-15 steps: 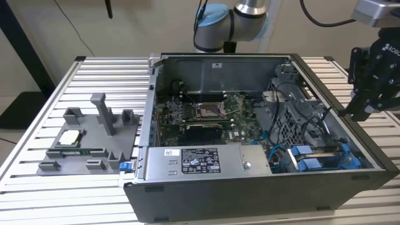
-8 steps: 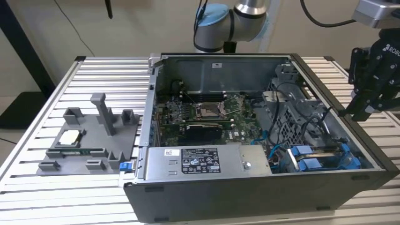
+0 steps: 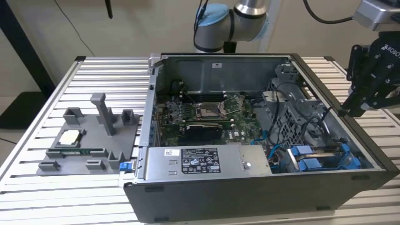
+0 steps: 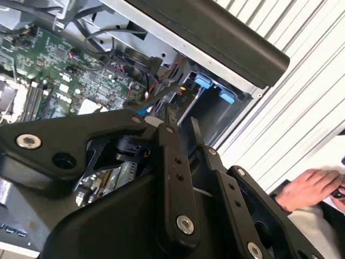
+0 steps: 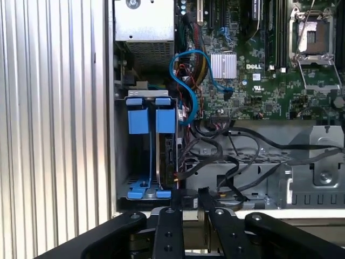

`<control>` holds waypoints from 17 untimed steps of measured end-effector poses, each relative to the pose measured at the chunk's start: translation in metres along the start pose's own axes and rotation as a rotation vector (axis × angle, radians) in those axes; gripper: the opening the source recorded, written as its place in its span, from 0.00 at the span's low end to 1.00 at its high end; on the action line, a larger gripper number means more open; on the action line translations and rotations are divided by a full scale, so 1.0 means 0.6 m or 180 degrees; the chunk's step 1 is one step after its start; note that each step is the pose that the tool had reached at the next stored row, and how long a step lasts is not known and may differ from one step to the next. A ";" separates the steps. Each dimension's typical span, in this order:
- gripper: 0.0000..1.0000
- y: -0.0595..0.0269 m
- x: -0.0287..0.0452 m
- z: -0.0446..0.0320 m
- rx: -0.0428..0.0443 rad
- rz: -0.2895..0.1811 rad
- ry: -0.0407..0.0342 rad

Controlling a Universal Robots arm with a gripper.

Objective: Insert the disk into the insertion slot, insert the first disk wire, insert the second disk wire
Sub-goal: 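Insert the second disk wire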

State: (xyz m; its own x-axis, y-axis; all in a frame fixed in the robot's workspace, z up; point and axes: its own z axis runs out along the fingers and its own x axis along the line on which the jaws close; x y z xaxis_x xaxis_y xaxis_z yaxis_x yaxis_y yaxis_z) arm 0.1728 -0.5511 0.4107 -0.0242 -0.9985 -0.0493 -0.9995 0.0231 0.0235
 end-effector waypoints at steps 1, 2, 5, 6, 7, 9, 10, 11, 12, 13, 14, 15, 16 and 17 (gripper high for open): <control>0.27 -0.001 0.000 0.000 -0.0001 -0.0001 -0.0057; 0.27 -0.001 0.000 0.000 -0.0003 -0.0002 -0.0110; 0.27 -0.001 0.000 0.001 -0.0006 -0.0006 -0.0244; 0.27 -0.001 0.000 0.002 -0.0007 -0.0008 -0.0286; 0.27 -0.001 0.000 0.002 -0.0008 -0.0010 -0.0326; 0.27 -0.001 0.000 0.002 -0.0010 -0.0012 -0.0393; 0.27 -0.001 0.000 0.002 -0.0010 -0.0012 -0.0396; 0.27 -0.001 0.000 0.002 -0.0010 -0.0012 -0.0397; 0.27 -0.002 0.000 0.002 -0.0010 -0.0014 -0.0397; 0.27 -0.002 0.000 0.002 -0.0010 -0.0015 -0.0397; 0.27 -0.002 0.000 0.002 -0.0010 -0.0015 -0.0396; 0.27 -0.002 0.000 0.002 -0.0011 -0.0015 -0.0396; 0.27 -0.003 0.000 0.002 -0.0011 -0.0015 -0.0396; 0.27 -0.003 0.000 0.003 -0.0012 -0.0015 -0.0397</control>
State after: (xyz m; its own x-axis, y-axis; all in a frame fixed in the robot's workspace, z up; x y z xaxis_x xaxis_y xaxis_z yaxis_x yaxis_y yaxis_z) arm 0.1746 -0.5509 0.4090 -0.0224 -0.9846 -0.1732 -0.9995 0.0180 0.0268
